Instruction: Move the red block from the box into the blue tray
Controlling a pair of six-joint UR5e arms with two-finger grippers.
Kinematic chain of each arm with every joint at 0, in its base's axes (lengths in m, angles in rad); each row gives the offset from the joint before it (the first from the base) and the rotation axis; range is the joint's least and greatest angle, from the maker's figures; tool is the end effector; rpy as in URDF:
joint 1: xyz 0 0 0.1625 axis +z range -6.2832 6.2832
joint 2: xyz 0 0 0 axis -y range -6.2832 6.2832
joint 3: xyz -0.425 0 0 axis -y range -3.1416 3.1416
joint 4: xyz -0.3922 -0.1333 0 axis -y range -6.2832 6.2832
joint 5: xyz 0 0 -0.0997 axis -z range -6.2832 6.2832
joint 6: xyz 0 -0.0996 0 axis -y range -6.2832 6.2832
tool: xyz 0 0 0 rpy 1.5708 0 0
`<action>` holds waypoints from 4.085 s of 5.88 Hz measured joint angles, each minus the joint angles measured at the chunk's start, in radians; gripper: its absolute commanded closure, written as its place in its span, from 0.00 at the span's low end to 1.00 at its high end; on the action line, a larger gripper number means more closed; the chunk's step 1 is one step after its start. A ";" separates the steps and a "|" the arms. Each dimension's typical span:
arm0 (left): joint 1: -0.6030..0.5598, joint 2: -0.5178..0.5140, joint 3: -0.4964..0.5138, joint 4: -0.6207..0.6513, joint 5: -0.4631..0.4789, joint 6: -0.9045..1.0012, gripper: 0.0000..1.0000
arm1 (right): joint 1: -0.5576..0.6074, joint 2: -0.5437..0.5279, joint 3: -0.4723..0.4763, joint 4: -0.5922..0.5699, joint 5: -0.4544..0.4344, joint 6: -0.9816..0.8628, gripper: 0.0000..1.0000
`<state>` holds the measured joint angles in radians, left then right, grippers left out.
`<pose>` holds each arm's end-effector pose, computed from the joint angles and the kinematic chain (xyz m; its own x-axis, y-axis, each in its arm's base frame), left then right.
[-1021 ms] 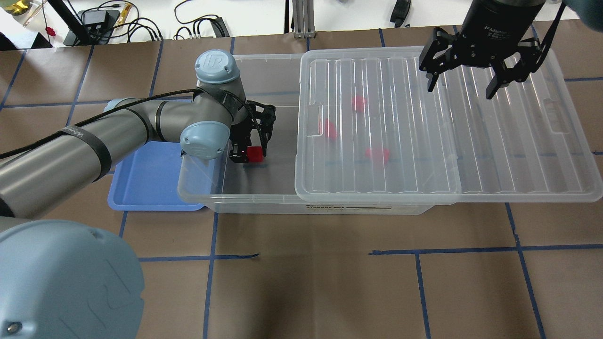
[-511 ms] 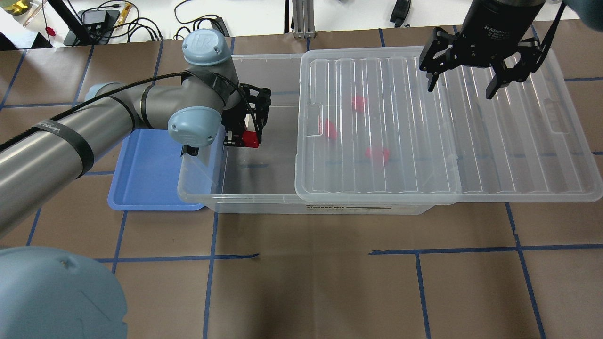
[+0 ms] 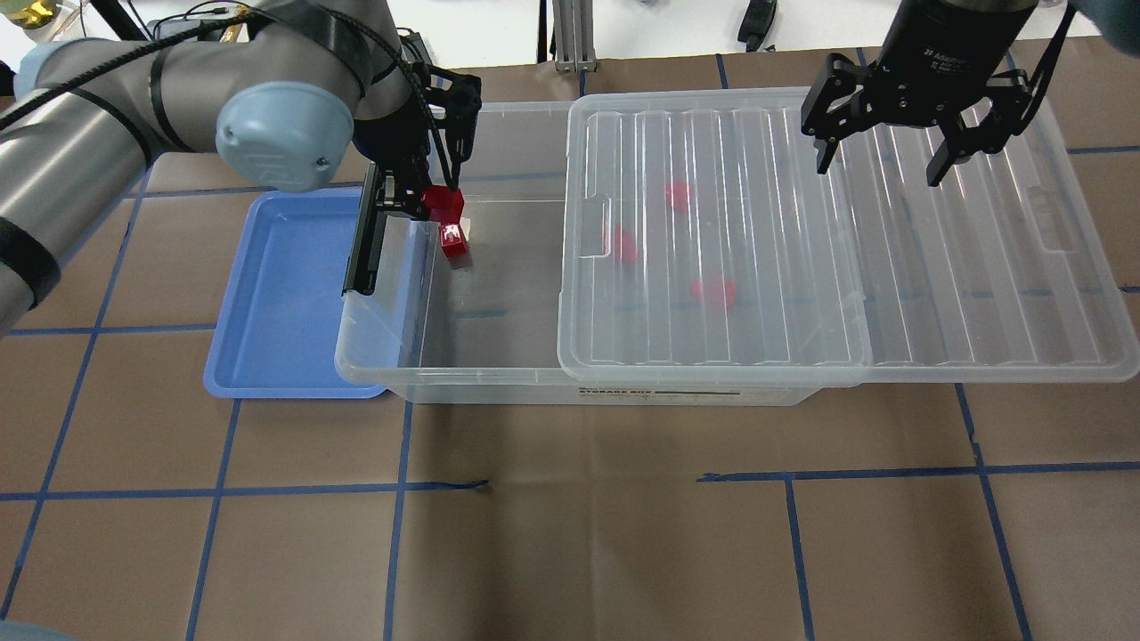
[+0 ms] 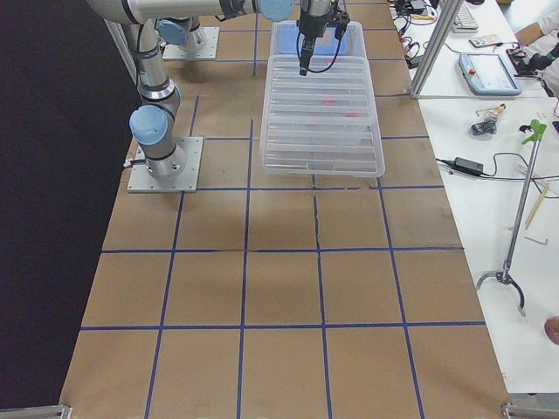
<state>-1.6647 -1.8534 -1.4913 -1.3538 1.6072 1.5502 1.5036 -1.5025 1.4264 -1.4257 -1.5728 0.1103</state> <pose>-0.1857 -0.5889 0.3934 0.0732 0.9972 -0.0146 0.9967 -0.0727 0.0361 0.0984 -0.5204 0.5101 -0.9843 0.1762 0.0096 0.1764 0.9819 0.0683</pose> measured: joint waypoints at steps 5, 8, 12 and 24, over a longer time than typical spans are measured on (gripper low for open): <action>0.342 0.054 -0.136 0.053 -0.003 0.387 0.82 | -0.434 0.091 0.002 -0.032 -0.134 -0.473 0.00; 0.360 -0.067 -0.312 0.362 -0.008 0.405 0.82 | -0.602 0.247 0.012 -0.178 -0.145 -0.667 0.00; 0.357 -0.179 -0.329 0.502 -0.008 0.402 0.11 | -0.583 0.232 0.123 -0.213 -0.088 -0.651 0.00; 0.075 0.223 -0.037 -0.180 -0.017 -0.577 0.02 | -0.346 0.102 0.249 -0.199 -0.020 -0.377 0.00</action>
<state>-1.5893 -1.6307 -1.5288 -1.5339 1.5906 0.9729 1.1580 -1.4009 1.6756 -1.6245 -1.5925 -0.2671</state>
